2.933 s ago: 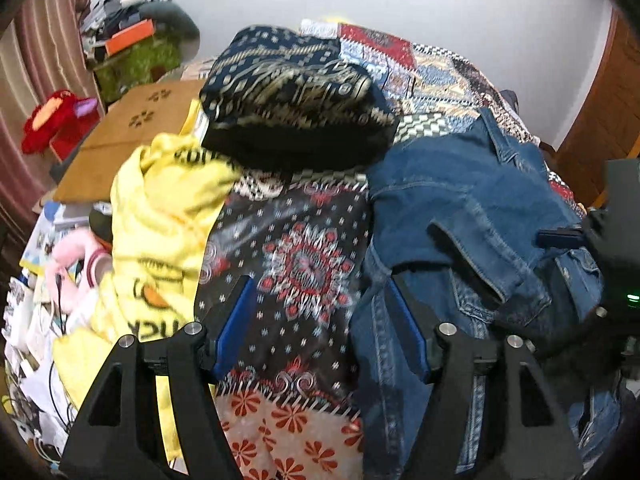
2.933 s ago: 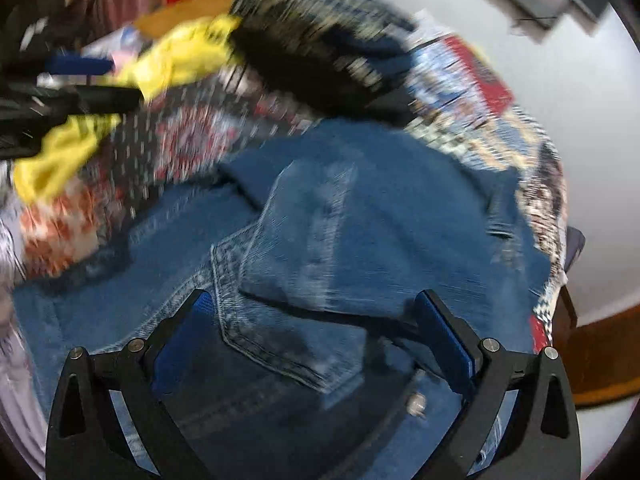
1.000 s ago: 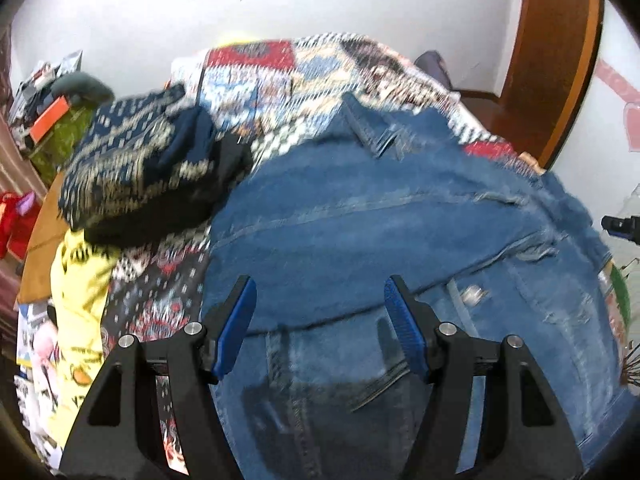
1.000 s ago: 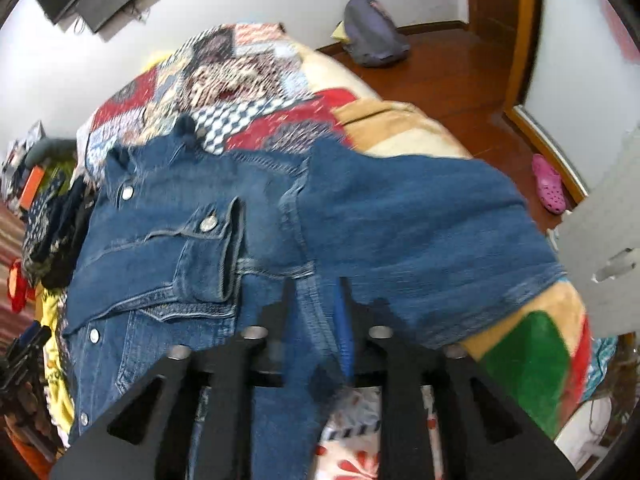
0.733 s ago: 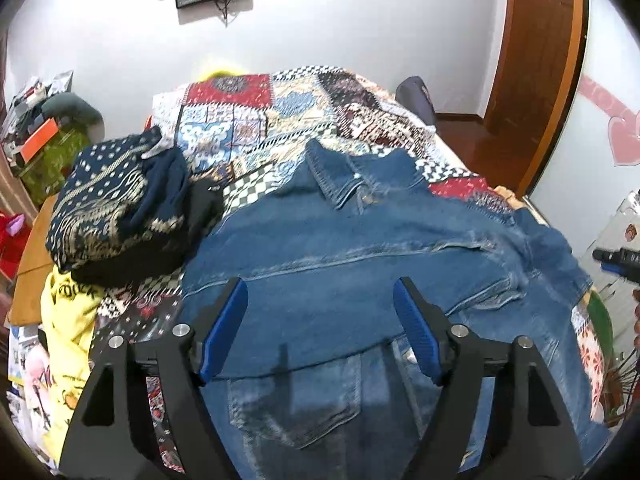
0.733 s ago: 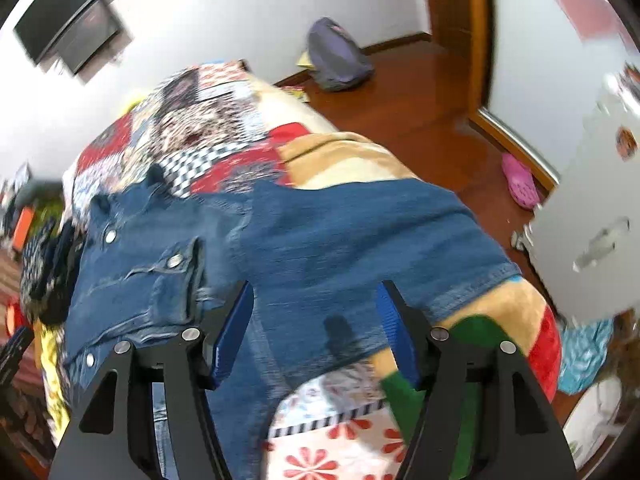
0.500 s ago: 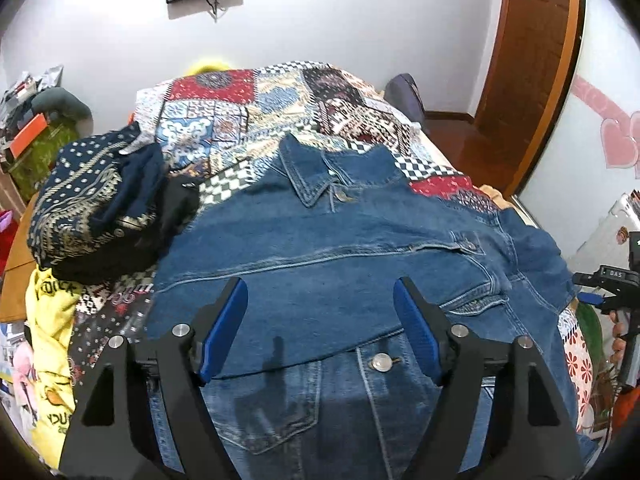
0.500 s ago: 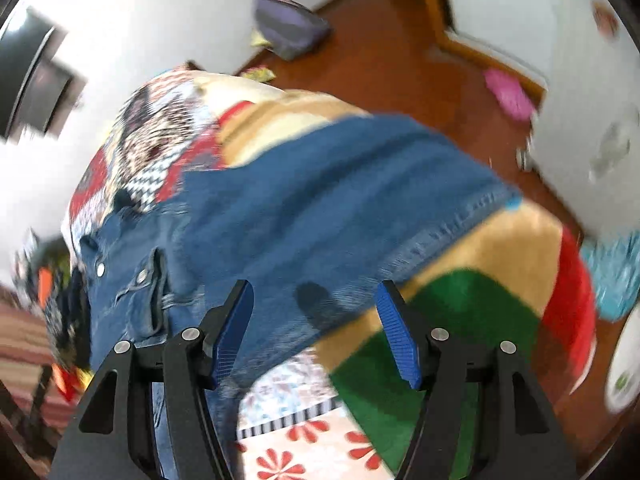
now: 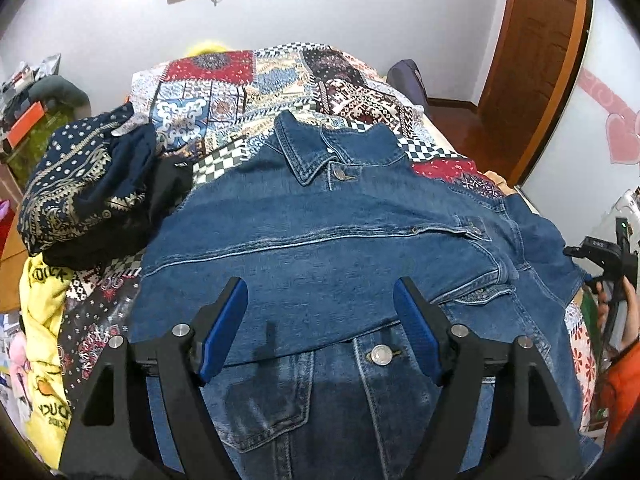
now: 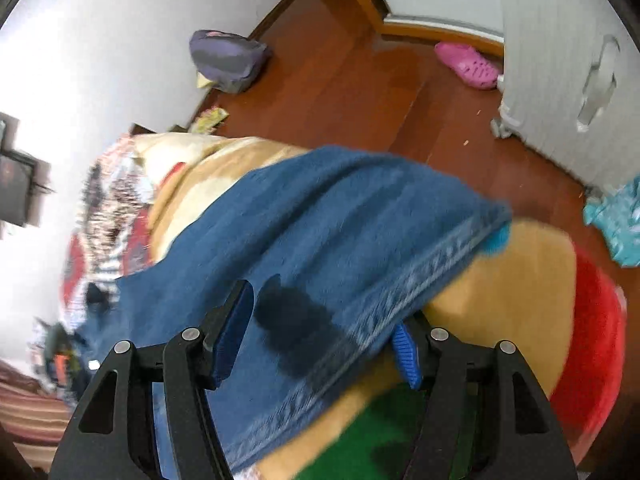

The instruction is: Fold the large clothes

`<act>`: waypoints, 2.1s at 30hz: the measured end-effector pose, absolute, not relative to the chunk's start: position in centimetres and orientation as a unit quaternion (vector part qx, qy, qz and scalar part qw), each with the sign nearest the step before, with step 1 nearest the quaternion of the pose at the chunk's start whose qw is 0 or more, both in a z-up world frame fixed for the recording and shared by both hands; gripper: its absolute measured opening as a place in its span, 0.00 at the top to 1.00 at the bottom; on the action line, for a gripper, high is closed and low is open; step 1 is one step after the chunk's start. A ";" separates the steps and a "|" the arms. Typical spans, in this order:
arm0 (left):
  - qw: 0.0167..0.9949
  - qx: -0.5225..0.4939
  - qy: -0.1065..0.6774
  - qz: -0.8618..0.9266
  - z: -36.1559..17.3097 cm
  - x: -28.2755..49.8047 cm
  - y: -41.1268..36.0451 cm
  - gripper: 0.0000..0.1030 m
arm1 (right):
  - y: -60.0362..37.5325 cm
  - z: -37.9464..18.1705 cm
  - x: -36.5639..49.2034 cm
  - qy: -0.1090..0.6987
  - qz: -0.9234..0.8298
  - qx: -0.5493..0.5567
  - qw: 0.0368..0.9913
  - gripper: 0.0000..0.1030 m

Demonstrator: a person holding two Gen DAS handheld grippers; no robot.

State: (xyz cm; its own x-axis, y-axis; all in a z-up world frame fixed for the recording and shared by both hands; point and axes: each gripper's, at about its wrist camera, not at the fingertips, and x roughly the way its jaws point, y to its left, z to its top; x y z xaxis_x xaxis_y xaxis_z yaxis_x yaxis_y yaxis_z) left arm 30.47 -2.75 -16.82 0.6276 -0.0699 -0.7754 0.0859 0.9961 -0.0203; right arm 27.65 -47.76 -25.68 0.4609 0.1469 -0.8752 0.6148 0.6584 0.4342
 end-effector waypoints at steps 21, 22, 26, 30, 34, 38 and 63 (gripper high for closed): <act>0.914 0.006 0.404 -0.043 -16.3 27.4 0.2 0.28 | -33.9 -6.1 27.8 0.378 -0.001 0.226 0.898 0.91; 0.915 0.005 0.402 -0.042 -16.1 27.1 0.5 0.28 | -32.0 -5.8 27.7 0.378 0.022 0.217 0.900 0.91; 0.915 -0.002 0.401 -0.034 -16.0 26.4 1.6 0.28 | -26.3 -7.7 27.7 0.418 0.098 0.193 0.882 0.91; 0.915 -0.014 0.402 -0.024 -16.0 25.7 2.9 0.28 | -22.1 -12.0 28.5 0.485 0.141 0.188 0.843 0.91; 0.913 -0.025 0.407 -0.017 -16.3 25.1 3.8 0.28 | -19.1 -17.4 28.6 0.565 0.151 0.184 0.790 0.91; 0.910 -0.013 0.415 -0.018 -16.5 25.3 3.4 0.28 | -19.3 -18.6 27.8 0.587 0.149 0.165 0.778 0.90; 0.838 0.195 0.434 -0.267 -17.7 32.1 -25.3 0.27 | -37.5 -12.1 22.4 0.440 -0.058 0.166 0.880 0.68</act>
